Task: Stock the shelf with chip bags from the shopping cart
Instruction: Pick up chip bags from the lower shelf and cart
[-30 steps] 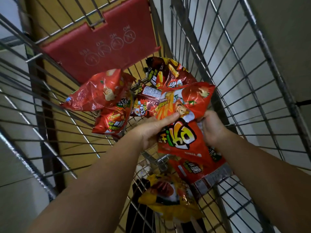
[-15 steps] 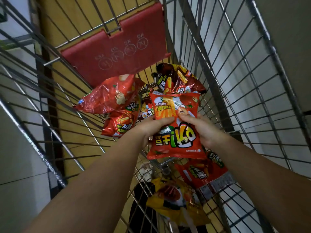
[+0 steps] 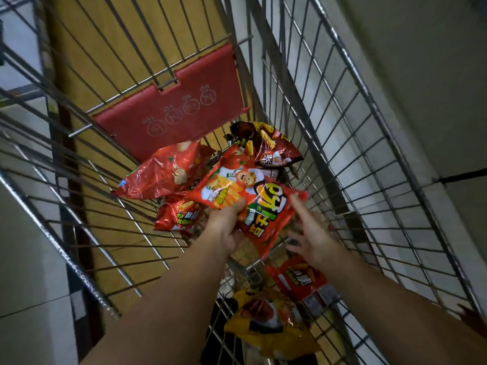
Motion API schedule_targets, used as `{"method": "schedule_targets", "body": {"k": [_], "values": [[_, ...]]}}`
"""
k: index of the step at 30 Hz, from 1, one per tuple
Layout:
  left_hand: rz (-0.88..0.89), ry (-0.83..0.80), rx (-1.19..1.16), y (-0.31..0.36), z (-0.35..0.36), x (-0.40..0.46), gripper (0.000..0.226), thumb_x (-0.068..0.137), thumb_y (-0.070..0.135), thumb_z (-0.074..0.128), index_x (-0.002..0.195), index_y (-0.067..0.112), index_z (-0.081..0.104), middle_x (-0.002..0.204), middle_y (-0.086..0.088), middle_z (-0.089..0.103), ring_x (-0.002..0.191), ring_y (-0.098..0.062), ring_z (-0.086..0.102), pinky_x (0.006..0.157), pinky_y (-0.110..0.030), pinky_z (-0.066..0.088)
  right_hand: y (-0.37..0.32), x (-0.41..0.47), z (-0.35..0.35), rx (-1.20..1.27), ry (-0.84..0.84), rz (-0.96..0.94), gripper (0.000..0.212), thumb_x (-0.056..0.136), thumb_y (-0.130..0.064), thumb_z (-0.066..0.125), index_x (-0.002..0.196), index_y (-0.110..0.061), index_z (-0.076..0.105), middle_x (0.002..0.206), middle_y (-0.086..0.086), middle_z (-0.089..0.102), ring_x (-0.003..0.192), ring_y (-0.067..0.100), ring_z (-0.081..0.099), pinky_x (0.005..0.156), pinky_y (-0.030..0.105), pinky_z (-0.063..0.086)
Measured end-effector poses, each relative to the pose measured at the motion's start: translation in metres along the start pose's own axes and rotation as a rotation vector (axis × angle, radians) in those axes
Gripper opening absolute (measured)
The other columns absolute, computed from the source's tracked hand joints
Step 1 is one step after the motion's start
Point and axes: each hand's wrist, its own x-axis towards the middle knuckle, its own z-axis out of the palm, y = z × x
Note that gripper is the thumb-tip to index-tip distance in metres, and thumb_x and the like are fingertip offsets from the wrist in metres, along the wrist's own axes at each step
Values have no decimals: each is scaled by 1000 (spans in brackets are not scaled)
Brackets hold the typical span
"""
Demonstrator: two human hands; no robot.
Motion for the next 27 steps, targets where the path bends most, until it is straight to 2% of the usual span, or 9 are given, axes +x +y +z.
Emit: {"method": "schedule_targets", "body": {"k": [3, 6, 9, 11, 14, 18, 22, 25, 27], "values": [[-52, -83, -110, -10, 9, -12, 14, 92, 12, 59, 101, 2, 61, 85, -13, 69, 76, -26, 65, 64, -42, 52, 1, -8, 14, 154, -154, 35, 76, 63, -56, 69, 128, -20, 53, 116, 8, 65, 107, 26, 61, 94, 44, 47], [-64, -128, -115, -15, 12, -26, 12, 91, 11, 60, 100, 3, 62, 84, -12, 68, 77, -24, 64, 62, -36, 52, 5, -2, 20, 189, -155, 1, 68, 57, -44, 79, 118, -18, 63, 103, 9, 72, 93, 27, 69, 78, 38, 55], [-51, -28, -7, -9, 11, -34, 21, 90, 13, 63, 108, 6, 56, 82, -9, 63, 69, -20, 60, 51, -29, 51, 7, 3, 13, 142, -88, -8, 59, 64, -36, 80, 117, -18, 61, 102, 9, 71, 92, 29, 68, 82, 42, 55], [62, 157, 112, -4, 3, -28, 42, 84, 18, 71, 117, 5, 50, 98, -13, 62, 83, -25, 61, 63, -32, 58, 6, 6, 6, 107, -64, -21, 57, 65, -36, 80, 116, -20, 61, 103, 8, 70, 93, 28, 67, 83, 43, 54], [449, 336, 596, 6, -12, -19, 95, 73, 27, 81, 147, 12, 23, 146, -13, 37, 133, -31, 40, 109, -48, 38, -5, 5, -3, 59, -78, -69, 46, 74, -30, 75, 115, -21, 58, 107, 8, 68, 94, 25, 65, 70, 35, 51], [779, 65, 1310, 37, -8, -26, 105, 71, 34, 81, 151, 17, 16, 155, -6, 22, 143, -26, 21, 118, -44, 21, -29, 5, -15, -345, -218, -204, 38, 72, -29, 77, 104, -32, 56, 115, 3, 65, 102, 22, 61, 91, 41, 47], [526, -224, 1614, 56, -2, -24, 109, 68, 38, 82, 152, 23, 14, 157, -3, 23, 144, -25, 22, 118, -45, 19, -63, -1, -15, -744, -375, -212, 46, 64, -26, 81, 100, -35, 56, 111, -3, 66, 101, 17, 61, 93, 34, 46], [346, -351, 1338, 50, -5, -19, 99, 68, 26, 84, 148, 25, 25, 141, 2, 48, 132, -22, 43, 105, -35, 38, -82, -7, -7, -838, -465, -231, 49, 68, -20, 80, 108, -32, 55, 110, -6, 66, 104, 15, 60, 92, 30, 46], [329, -332, 1160, 44, -10, -16, 73, 72, 21, 82, 135, 21, 45, 121, 4, 60, 114, -19, 55, 90, -29, 44, -85, -7, -2, -852, -432, -293, 59, 68, -18, 81, 119, -27, 52, 110, -9, 63, 107, 14, 59, 90, 28, 46]]}}
